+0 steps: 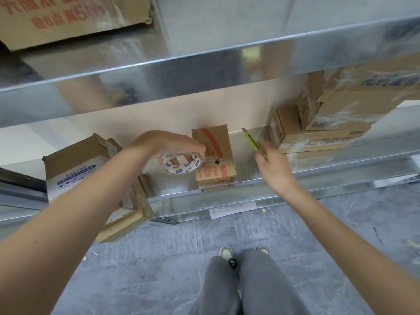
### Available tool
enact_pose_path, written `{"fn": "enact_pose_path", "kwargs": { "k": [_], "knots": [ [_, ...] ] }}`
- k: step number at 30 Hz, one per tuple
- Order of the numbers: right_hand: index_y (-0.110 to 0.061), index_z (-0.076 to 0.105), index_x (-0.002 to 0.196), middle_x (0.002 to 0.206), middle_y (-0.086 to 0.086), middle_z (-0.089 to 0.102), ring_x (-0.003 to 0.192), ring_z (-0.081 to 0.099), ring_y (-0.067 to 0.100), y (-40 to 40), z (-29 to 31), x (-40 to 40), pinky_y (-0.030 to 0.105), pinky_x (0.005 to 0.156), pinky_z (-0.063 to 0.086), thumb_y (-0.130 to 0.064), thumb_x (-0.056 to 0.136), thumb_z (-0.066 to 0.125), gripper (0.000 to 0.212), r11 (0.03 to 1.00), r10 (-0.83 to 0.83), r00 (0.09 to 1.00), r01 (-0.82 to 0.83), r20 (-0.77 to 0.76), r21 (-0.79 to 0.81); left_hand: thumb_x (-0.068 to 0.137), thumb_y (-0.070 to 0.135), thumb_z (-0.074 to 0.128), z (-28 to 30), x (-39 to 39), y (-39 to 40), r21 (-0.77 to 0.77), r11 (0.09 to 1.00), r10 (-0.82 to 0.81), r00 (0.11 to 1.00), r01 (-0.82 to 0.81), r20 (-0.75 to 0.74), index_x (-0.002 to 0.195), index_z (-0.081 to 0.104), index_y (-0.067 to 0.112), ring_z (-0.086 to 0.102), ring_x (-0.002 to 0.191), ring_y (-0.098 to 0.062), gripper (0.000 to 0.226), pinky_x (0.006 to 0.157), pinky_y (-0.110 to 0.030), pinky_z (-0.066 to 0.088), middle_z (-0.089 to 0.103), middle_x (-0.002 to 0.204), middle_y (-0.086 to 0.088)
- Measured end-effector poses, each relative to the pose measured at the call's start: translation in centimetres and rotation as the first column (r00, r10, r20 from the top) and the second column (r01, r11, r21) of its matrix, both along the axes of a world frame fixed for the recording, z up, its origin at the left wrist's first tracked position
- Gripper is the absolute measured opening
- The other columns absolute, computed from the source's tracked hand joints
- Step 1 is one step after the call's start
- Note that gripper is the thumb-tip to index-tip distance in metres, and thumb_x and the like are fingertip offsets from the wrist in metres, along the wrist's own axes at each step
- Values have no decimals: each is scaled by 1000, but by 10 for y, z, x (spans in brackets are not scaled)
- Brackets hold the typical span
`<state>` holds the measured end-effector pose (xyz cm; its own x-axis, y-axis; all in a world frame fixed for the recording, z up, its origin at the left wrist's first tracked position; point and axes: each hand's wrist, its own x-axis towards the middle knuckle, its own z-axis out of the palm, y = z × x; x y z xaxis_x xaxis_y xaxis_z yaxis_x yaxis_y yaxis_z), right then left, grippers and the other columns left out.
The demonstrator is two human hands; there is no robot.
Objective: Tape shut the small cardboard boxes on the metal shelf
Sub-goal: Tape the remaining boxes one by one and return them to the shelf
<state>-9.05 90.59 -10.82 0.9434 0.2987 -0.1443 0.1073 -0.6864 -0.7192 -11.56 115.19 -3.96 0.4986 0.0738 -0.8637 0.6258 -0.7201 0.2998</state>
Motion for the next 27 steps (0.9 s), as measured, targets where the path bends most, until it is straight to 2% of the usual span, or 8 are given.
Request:
{"fn": "enact_pose_path", "kwargs": {
  "k": [2,4,6,12,15,17,24,27],
  "knots": [
    [-16,64,121,75,8,66,69,59,27,-6,25,-14,33,62,39,-18,98,48,27,995,68,997,-70,39,65,80,47,59,-1,1,0,9,1000,14,1000,-14,-8,103,68,22,63,87,-29,35,82,-40,52,63,98,-2],
    [-24,70,116,71,2,67,60,57,19,-6,42,-29,22,54,40,-21,96,54,25,988,141,989,-143,48,59,82,46,60,0,2,0,7,1000,27,999,-27,-19,106,67,18,63,86,-30,38,81,-41,52,63,101,-5],
    [-27,70,116,73,2,70,61,59,19,-2,52,-43,26,58,46,-23,95,54,27,980,197,980,-198,33,22,83,44,59,1,2,-1,0,999,34,999,-34,-35,98,67,19,61,82,-29,31,75,-39,50,62,99,-7],
    [-18,71,112,80,13,70,71,59,30,16,51,-58,40,67,51,-19,96,51,26,979,204,979,-204,13,-29,83,43,59,-1,2,-1,12,999,49,998,-49,-40,94,64,22,60,76,-26,24,69,-32,49,60,97,-5],
    [-18,71,112,78,13,68,70,57,31,21,48,-59,39,66,51,-19,96,51,26,980,191,982,-191,-1,-46,91,41,57,-7,2,4,-13,997,70,997,-70,35,88,62,25,60,58,-12,17,49,-19,48,61,85,1],
    [-17,71,112,76,13,66,66,56,30,24,46,-59,39,64,51,-18,96,51,25,982,183,983,-183,-10,-42,93,41,56,-11,2,6,-29,996,81,995,-80,55,85,62,27,59,48,-6,17,42,-16,46,61,80,4],
    [-16,71,111,76,14,64,67,53,30,32,41,-61,36,61,47,-16,96,50,26,985,169,985,-171,-41,-35,91,44,57,-15,4,11,-58,993,110,993,-107,51,89,64,26,60,45,-6,19,41,-18,46,62,85,2],
    [-15,71,110,72,11,62,61,48,24,33,39,-62,31,57,40,-15,96,50,25,986,164,986,-165,-43,-23,90,45,58,-17,5,12,-49,994,98,994,-95,52,91,64,26,61,47,-7,20,41,-18,46,63,87,2]
  ]
}}
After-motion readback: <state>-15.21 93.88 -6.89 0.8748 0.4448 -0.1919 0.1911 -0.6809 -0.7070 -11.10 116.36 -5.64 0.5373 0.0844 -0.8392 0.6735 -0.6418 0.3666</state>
